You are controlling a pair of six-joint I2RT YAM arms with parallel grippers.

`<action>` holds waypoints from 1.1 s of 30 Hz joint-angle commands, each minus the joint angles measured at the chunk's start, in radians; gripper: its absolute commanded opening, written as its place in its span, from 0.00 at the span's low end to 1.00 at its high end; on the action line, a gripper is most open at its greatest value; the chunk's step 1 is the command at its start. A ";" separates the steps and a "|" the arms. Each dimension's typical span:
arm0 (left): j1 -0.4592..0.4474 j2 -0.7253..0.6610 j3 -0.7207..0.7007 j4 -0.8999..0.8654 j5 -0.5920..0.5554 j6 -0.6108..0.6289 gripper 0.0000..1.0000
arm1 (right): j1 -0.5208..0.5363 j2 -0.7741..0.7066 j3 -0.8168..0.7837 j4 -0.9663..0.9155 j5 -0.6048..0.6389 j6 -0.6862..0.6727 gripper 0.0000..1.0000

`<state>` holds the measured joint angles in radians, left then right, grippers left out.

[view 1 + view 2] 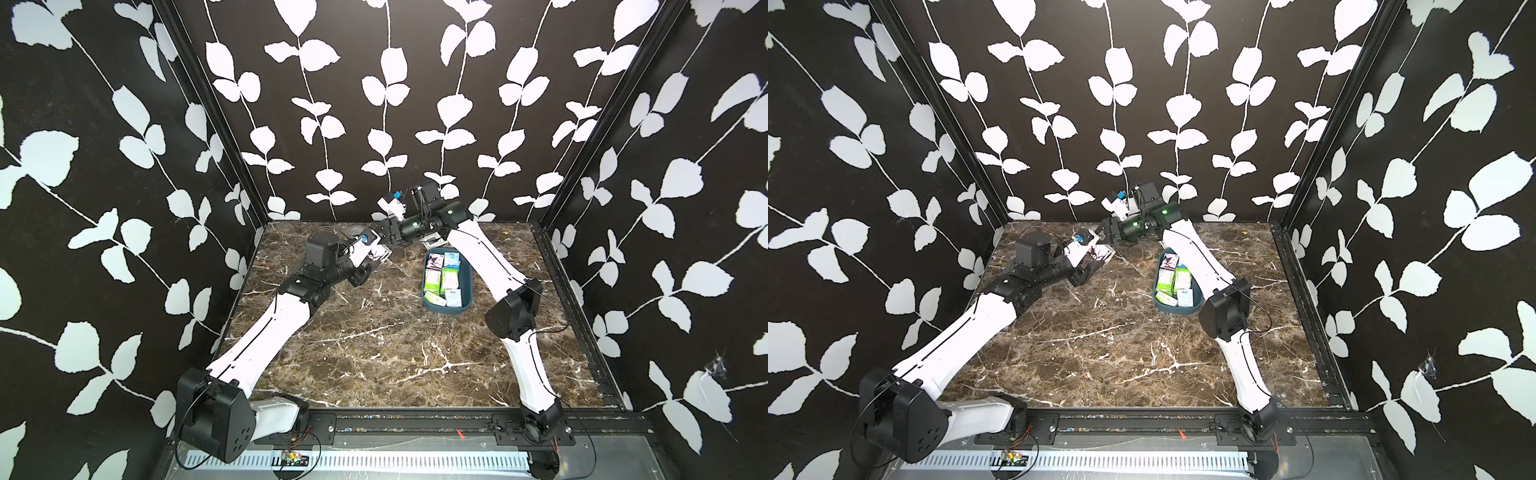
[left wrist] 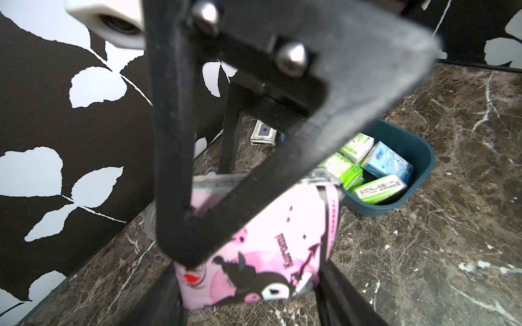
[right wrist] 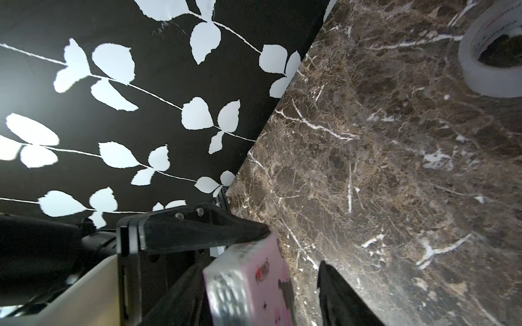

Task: Put the pocket tissues into the storage box
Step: Place the pocket tissues in the storage box.

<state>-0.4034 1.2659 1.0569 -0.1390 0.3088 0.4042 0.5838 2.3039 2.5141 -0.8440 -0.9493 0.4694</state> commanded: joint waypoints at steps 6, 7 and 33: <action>-0.005 -0.005 0.029 -0.022 0.002 0.006 0.71 | 0.000 -0.007 0.002 0.026 -0.007 -0.013 0.07; -0.005 -0.004 0.029 -0.022 -0.006 0.001 0.77 | -0.001 -0.013 -0.002 0.028 0.002 -0.015 0.01; -0.004 0.110 0.031 0.039 -0.223 -0.186 0.99 | -0.282 -0.424 -0.757 -0.142 0.854 -0.137 0.00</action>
<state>-0.4046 1.3918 1.0801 -0.1177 0.0799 0.2348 0.3183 1.8751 1.7645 -0.9607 -0.1909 0.3634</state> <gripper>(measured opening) 0.990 0.151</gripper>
